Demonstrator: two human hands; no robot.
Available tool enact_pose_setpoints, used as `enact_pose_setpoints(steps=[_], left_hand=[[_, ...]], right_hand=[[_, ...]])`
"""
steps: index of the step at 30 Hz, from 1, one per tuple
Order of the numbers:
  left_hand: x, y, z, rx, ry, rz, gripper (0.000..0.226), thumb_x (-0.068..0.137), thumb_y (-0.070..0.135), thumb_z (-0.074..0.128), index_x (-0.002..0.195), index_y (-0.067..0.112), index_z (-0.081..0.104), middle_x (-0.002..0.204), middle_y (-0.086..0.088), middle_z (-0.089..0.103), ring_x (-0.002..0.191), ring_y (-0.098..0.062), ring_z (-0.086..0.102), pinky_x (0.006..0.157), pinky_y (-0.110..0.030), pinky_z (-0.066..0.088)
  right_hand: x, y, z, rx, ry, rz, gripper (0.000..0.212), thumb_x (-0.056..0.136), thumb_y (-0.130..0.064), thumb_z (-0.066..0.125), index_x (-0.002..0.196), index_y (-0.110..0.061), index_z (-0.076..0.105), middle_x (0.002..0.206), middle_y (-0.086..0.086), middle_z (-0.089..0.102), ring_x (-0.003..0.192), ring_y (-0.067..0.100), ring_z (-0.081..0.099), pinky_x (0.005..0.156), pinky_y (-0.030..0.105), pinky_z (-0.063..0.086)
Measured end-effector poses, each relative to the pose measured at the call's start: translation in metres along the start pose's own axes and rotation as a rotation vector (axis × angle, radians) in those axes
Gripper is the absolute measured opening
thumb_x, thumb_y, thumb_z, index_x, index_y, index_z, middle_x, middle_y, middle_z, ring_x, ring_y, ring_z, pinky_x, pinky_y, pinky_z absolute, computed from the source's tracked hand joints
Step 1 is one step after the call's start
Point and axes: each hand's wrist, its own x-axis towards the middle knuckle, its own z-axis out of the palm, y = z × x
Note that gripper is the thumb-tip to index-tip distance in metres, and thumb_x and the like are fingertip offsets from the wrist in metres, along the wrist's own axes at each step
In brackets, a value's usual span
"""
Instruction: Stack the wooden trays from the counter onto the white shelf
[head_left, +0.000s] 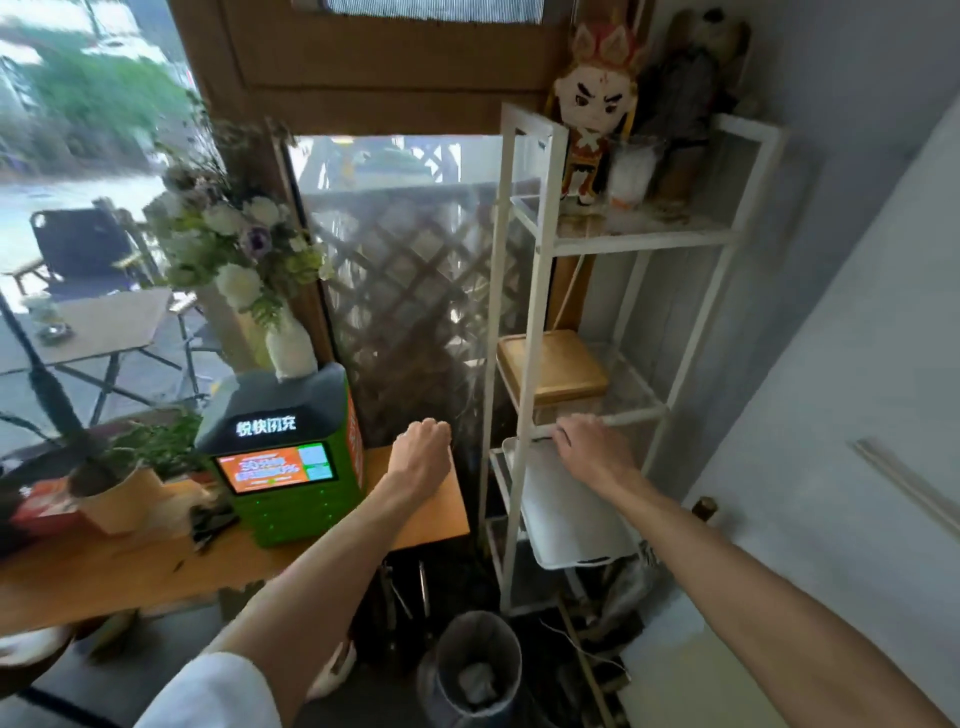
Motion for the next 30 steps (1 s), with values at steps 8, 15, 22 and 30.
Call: enact_pose_setpoints(steps=[8,15,22,30], left_hand=[[0.011,0.025,-0.153,0.094,0.377,0.056,0.025,0.092,0.009,0.048,0.111,0.005,0.063,0.111,-0.015,0.063,0.103,-0.034,0.062,0.081,-0.044,0.052],[0.03,0.057,-0.306,0.317,0.431,-0.119,0.049,0.095,0.047,0.047,0.136,0.021,0.047,0.14,-0.011,0.047,0.133,-0.036,0.038,0.107,-0.068,0.026],[0.022,0.072,-0.366,0.328,0.48,-0.195,0.064,0.09,0.061,0.046,0.146,0.034,0.032,0.154,-0.006,0.025,0.146,-0.034,0.01,0.108,-0.077,0.005],[0.005,0.057,-0.344,0.271,0.323,-0.27,0.078,0.087,0.072,0.039,0.153,0.044,0.007,0.165,-0.001,-0.009,0.149,-0.037,-0.012,0.107,-0.077,-0.005]], right_hand=[[0.031,-0.048,-0.163,-0.094,0.391,-0.281,0.027,0.101,-0.024,0.041,0.105,-0.012,0.065,0.107,0.007,0.067,0.097,0.022,0.062,0.082,0.035,0.051],[0.071,-0.055,-0.302,-0.339,0.341,-0.306,0.078,0.091,-0.061,0.048,0.154,-0.019,0.024,0.16,0.004,0.028,0.148,0.025,0.025,0.117,0.046,0.027],[0.085,-0.065,-0.36,-0.424,0.278,-0.26,0.088,0.087,-0.074,0.038,0.154,-0.039,-0.008,0.166,0.002,-0.008,0.152,0.029,-0.007,0.122,0.053,0.002],[0.083,-0.074,-0.335,-0.398,0.156,-0.118,0.1,0.076,-0.084,0.04,0.149,-0.048,-0.017,0.161,0.001,-0.028,0.144,0.033,-0.033,0.115,0.064,-0.013]])
